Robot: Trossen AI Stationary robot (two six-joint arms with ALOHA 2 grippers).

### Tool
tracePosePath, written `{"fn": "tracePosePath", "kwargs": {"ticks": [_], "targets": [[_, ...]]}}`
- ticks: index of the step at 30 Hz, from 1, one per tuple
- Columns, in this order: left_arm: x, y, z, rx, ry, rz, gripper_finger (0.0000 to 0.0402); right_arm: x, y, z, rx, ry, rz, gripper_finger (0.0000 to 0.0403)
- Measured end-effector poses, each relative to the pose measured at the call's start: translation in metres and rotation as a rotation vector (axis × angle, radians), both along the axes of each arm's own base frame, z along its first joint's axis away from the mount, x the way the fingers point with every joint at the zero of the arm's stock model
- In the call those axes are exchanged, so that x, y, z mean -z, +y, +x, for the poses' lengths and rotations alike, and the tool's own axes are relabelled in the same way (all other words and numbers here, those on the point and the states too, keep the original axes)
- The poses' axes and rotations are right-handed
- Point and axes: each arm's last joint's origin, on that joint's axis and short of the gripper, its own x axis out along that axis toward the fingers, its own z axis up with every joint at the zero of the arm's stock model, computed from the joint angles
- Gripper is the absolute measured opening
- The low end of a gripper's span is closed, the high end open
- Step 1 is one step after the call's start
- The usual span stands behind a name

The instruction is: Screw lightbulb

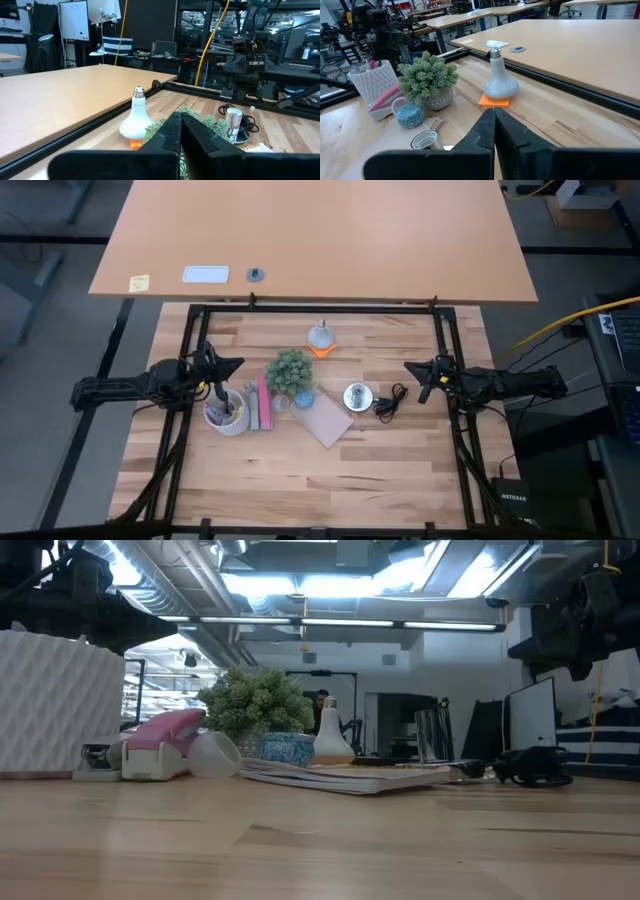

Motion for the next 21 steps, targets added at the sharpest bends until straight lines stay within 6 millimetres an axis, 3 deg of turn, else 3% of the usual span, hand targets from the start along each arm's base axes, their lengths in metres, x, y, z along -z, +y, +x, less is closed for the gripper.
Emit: {"fn": "tracePosePath", "kwargs": {"ticks": [21], "targets": [[0.0000,0.0000,0.0000,0.000,-0.002,-0.005,0.0000,0.0000,0.0000,0.0000,0.001,0.000,0.000,0.0005]]}}
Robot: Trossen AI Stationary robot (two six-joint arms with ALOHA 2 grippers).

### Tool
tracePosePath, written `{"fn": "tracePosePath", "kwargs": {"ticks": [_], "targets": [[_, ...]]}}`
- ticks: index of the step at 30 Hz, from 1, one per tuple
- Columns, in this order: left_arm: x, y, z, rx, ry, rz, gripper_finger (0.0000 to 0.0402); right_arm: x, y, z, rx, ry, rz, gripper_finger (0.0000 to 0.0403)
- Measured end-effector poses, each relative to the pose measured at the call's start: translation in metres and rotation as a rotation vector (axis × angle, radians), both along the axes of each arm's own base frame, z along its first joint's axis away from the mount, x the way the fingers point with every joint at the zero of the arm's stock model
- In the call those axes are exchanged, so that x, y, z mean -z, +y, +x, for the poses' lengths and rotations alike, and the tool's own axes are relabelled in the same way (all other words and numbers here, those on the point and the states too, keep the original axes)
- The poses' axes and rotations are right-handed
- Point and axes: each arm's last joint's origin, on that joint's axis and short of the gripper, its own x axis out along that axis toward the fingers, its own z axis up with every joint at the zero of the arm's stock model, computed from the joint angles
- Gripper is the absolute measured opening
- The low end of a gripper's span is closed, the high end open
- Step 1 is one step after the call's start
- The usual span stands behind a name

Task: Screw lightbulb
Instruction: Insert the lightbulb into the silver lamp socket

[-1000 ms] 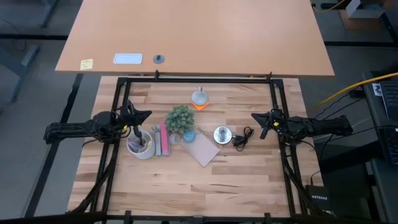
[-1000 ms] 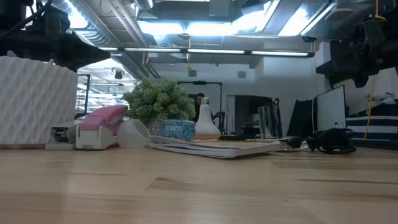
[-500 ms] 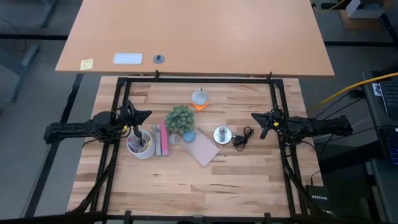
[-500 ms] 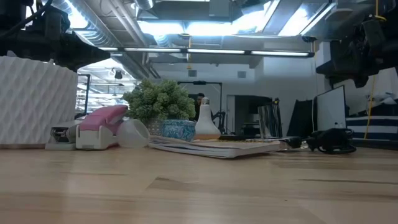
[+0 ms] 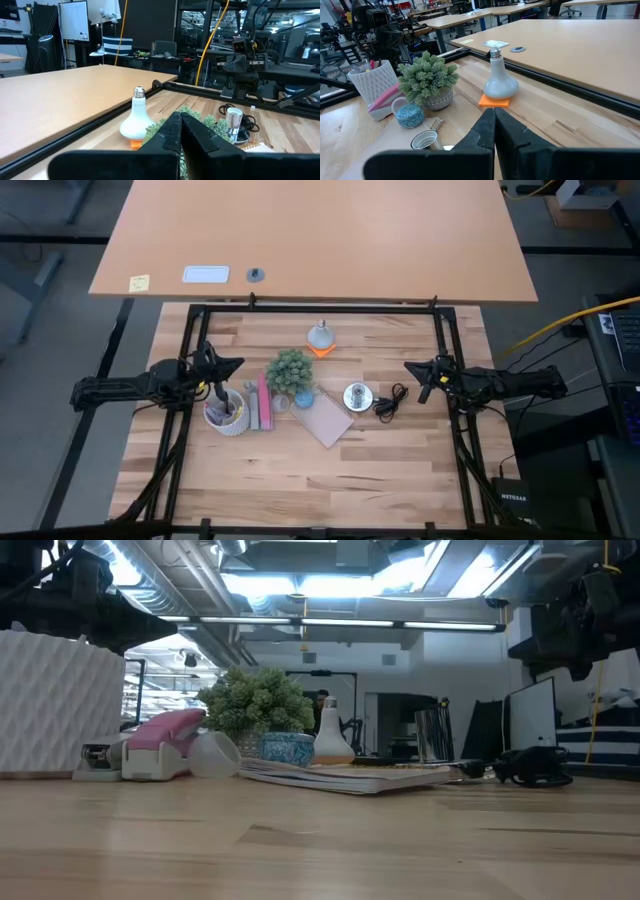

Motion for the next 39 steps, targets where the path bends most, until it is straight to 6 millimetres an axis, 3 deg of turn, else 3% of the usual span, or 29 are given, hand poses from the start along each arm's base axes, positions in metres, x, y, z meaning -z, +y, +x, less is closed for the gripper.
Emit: {"fn": "tracePosePath", "kwargs": {"ticks": [15,19,30,39], "targets": [[-0.002,0.000,0.000,0.001,-0.035,-0.032,0.0000,0.000,0.000,0.000,0.000,0.000,0.000,0.0005],[-0.010,0.000,-0.001,0.003,-0.133,-0.037,0.0000,0.000,0.000,0.000,0.000,0.000,0.000,0.0005],[-0.021,0.000,-0.003,0.045,-0.349,-0.255,0.0000,0.000,0.000,0.000,0.000,-0.001,0.000,0.0005],[-0.034,0.001,0.006,0.066,-0.470,-0.265,0.0000,-0.001,0.000,0.000,0.012,0.014,-0.041,0.0005]]}}
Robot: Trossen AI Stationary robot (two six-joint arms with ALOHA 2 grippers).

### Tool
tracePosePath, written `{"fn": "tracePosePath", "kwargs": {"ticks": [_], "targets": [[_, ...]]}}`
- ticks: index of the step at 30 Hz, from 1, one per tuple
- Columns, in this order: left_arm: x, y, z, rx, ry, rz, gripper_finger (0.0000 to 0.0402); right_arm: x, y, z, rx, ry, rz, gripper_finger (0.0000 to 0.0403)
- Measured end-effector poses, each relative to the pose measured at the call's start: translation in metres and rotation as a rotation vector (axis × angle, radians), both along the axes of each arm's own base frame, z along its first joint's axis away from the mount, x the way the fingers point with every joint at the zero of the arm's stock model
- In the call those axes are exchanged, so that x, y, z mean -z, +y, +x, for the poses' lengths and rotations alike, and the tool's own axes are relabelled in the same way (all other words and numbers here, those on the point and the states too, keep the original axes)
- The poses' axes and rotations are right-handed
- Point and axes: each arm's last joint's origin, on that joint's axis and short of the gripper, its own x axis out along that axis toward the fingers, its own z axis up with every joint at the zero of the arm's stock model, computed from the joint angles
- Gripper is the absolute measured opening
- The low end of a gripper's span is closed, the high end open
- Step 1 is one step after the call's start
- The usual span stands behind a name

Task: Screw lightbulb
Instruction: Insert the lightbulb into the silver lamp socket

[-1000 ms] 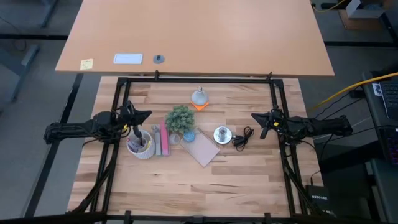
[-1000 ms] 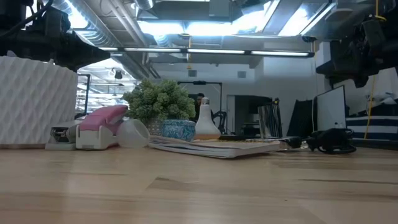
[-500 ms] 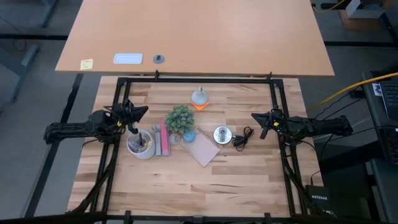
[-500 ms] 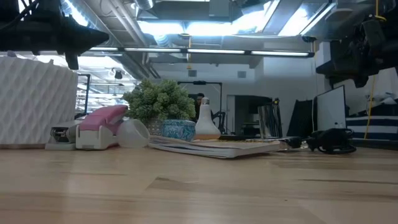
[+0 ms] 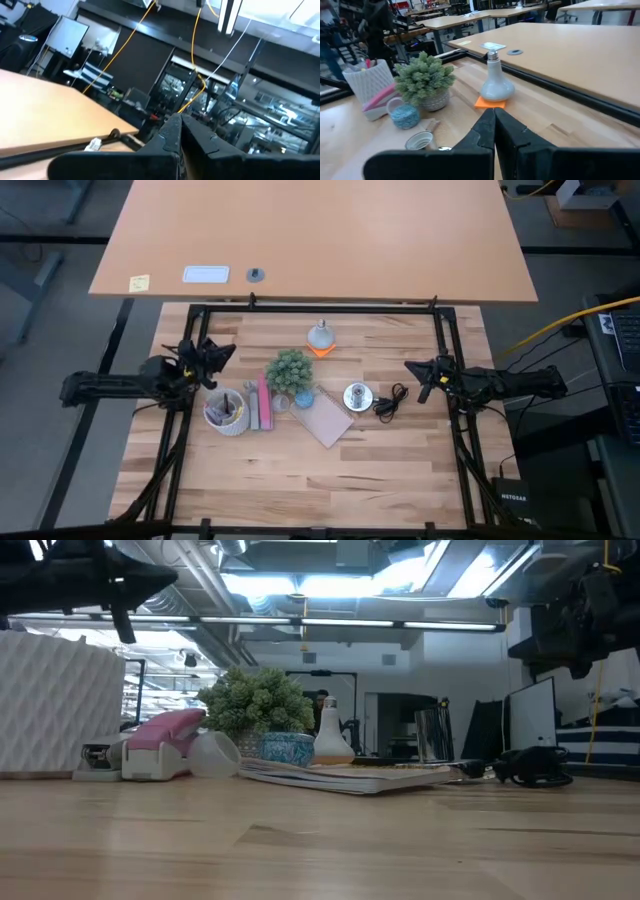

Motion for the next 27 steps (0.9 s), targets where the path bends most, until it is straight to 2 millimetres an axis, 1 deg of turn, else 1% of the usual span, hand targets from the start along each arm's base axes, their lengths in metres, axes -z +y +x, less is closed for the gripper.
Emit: {"fn": "tracePosePath", "kwargs": {"ticks": [3,6,10,15,18,21,27], "targets": [[-0.005,0.001,0.011,-0.001,0.048,-0.001,0.0000,0.000,0.000,0.000,-0.001,0.003,-0.008,0.0005],[-0.015,0.002,0.029,-0.003,0.110,0.002,0.0000,0.000,0.000,0.000,-0.002,0.004,-0.009,0.0005],[-0.028,0.005,0.061,-0.048,0.263,0.076,0.0000,0.000,0.000,0.000,-0.002,0.004,-0.010,0.0005],[-0.046,0.017,0.108,-0.125,0.400,0.173,0.0000,0.000,0.000,0.000,-0.003,0.006,-0.010,0.0005],[-0.052,0.026,0.135,-0.166,0.477,0.242,0.0000,0.000,0.000,0.000,-0.016,0.006,-0.007,0.0005],[-0.055,0.038,0.158,-0.204,0.521,0.265,0.0000,0.000,0.001,0.000,-0.028,0.007,-0.005,0.0005],[-0.059,0.072,0.192,-0.287,0.556,0.242,0.0000,0.000,0.000,0.000,-0.017,0.008,-0.008,0.0005]]}}
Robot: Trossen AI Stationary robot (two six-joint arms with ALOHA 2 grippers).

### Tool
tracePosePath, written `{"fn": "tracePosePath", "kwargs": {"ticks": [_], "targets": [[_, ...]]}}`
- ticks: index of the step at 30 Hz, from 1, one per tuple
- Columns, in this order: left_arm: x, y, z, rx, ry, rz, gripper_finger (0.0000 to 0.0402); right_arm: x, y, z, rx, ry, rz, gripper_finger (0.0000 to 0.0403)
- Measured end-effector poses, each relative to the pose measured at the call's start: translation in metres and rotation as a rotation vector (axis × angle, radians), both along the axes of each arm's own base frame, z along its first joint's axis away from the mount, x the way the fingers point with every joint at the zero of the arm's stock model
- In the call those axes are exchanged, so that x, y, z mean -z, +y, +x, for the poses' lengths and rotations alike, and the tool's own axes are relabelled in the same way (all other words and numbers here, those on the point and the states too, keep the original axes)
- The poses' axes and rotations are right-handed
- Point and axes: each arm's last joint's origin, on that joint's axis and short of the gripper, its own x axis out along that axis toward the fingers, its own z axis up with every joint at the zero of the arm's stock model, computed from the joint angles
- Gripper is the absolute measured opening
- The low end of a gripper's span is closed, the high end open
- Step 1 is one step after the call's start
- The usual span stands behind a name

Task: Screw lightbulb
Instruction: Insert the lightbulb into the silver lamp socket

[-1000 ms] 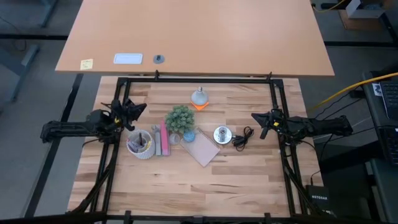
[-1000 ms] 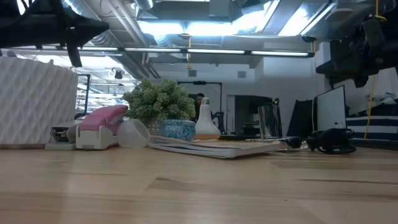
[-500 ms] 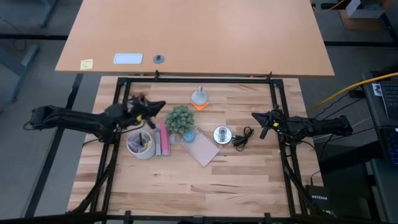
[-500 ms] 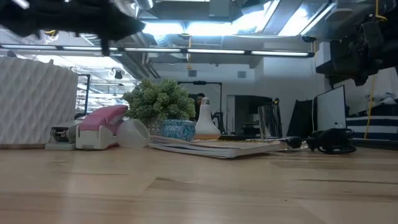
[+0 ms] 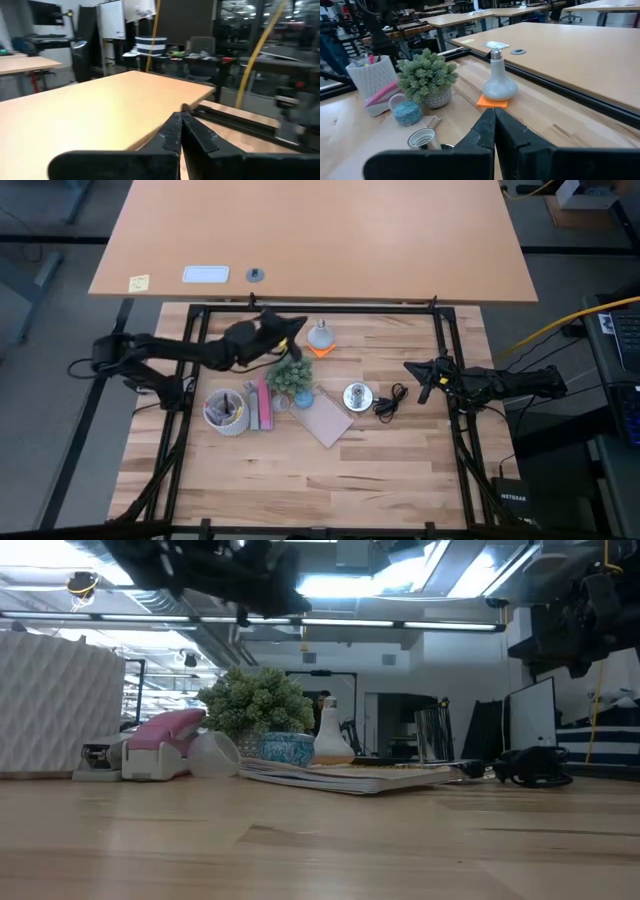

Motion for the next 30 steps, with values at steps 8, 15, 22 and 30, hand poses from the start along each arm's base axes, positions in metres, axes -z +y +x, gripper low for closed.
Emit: {"fn": "tracePosePath", "kwargs": {"ticks": [8,15,22,30], "targets": [[0.017,0.045,0.036,-0.053,0.093,0.012,0.0000,0.000,-0.001,-0.001,0.043,0.000,-0.007,0.0005],[0.040,0.072,0.057,-0.075,0.213,-0.021,0.0000,0.000,-0.001,-0.001,0.048,0.005,-0.009,0.0005],[0.052,0.087,0.053,-0.117,0.333,-0.055,0.0000,0.001,-0.001,-0.001,0.048,0.007,-0.009,0.0005],[0.060,0.089,0.049,-0.129,0.416,-0.091,0.0000,0.002,-0.001,-0.001,0.047,0.025,-0.011,0.0005]]}}
